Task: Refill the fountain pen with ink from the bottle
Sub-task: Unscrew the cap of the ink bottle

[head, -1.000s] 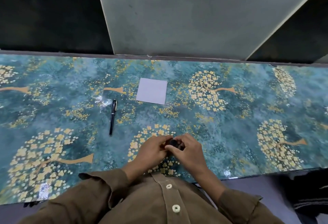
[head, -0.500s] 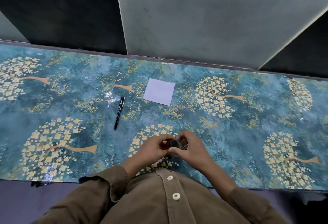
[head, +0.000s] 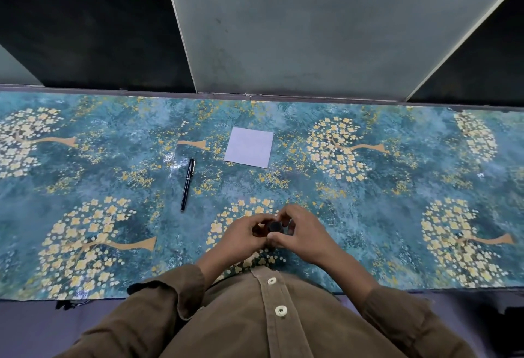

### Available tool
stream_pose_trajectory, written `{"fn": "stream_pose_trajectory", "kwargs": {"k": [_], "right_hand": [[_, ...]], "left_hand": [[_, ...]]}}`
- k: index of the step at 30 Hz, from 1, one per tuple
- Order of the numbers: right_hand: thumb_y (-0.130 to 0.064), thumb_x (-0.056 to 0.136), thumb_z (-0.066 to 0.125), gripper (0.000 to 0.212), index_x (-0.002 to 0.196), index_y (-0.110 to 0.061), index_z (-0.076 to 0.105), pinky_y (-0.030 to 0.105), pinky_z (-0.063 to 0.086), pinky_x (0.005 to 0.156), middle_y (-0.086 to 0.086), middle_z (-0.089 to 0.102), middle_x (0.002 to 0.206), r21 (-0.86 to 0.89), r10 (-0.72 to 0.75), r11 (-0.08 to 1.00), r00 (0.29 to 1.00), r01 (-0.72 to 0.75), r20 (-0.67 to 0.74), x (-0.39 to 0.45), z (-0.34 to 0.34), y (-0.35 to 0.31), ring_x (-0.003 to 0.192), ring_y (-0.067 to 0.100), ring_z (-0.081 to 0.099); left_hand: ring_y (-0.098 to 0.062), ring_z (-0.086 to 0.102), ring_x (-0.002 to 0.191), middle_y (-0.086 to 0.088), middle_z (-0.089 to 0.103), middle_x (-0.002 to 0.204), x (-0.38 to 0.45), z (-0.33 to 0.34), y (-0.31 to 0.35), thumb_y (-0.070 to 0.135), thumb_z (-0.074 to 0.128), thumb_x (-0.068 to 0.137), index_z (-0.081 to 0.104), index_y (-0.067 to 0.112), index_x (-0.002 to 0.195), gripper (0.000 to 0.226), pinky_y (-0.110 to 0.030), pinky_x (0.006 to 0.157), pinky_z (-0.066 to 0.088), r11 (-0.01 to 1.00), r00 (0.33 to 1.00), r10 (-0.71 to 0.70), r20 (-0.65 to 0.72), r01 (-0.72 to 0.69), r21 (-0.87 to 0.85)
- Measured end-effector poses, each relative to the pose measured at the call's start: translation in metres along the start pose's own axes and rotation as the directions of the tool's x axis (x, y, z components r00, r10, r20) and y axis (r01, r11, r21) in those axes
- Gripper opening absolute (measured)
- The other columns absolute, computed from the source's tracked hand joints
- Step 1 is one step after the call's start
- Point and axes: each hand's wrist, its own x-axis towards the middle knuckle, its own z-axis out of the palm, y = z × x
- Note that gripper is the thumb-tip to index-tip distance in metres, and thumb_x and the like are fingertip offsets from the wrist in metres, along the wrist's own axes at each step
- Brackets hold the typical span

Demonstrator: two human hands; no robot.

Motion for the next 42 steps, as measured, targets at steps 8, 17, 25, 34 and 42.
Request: {"fn": "stream_pose_trajectory", "kwargs": {"k": [8,17,25,34,42], "right_hand": [[-0.030,0.080,0.076,0.043,0.120,-0.024,0.060,0.016,0.041,0.071,-0.004,0.052,0.101,0.061,-0.002,0.998,1.000,0.001,0.029,-0.006,-0.002,0.000,0.081,0.006,0.053],[-0.039,0.084,0.070,0.030,0.108,-0.025,0.057,0.031,0.045,0.071,-0.005,0.051,0.099,-0.050,-0.017,0.999,1.000,0.018,0.010,-0.006,-0.002,0.000,0.079,0.015,0.052],[-0.036,0.083,0.068,0.042,0.121,-0.026,0.053,0.034,0.050,0.076,-0.008,0.049,0.104,-0.061,-0.044,0.997,0.996,0.048,0.077,-0.004,-0.004,-0.004,0.083,0.012,0.053],[-0.037,0.087,0.064,0.030,0.114,-0.024,0.059,0.037,0.051,0.075,-0.005,0.053,0.108,-0.233,-0.098,0.966,0.991,0.117,0.091,0.004,-0.002,-0.010,0.089,0.017,0.057],[-0.049,0.080,0.071,0.041,0.108,-0.027,0.052,0.034,0.045,0.068,-0.007,0.054,0.105,-0.170,-0.027,0.985,0.998,0.035,0.053,0.007,-0.010,-0.005,0.085,0.015,0.054]], "left_hand": [[0.006,0.069,0.090,0.020,0.075,0.102,0.001,0.001,-0.002,0.038,0.083,0.070,0.067,0.044,0.116,0.050,-0.028,0.086,0.056,0.998,1.000,0.016,-0.017,-0.015,0.059],[0.003,0.068,0.091,0.017,0.073,0.105,-0.006,0.005,0.003,0.030,0.081,0.079,0.065,0.040,0.124,0.049,-0.021,0.082,0.052,0.997,0.998,0.034,-0.050,-0.030,0.074],[-0.005,0.066,0.097,0.013,0.071,0.110,-0.012,0.008,0.005,0.028,0.076,0.082,0.062,0.039,0.130,0.051,-0.015,0.080,0.047,0.992,0.994,0.042,-0.097,-0.031,0.121],[-0.003,0.066,0.086,0.015,0.072,0.101,-0.015,0.013,0.005,0.023,0.070,0.081,0.065,0.043,0.121,0.045,-0.016,0.073,0.048,0.995,0.991,0.029,-0.127,-0.016,0.103],[-0.008,0.062,0.075,0.001,0.070,0.095,-0.011,0.018,0.012,0.019,0.066,0.084,0.061,0.038,0.131,0.051,-0.015,0.064,0.041,0.992,0.986,-0.004,-0.164,0.024,0.124]]}}
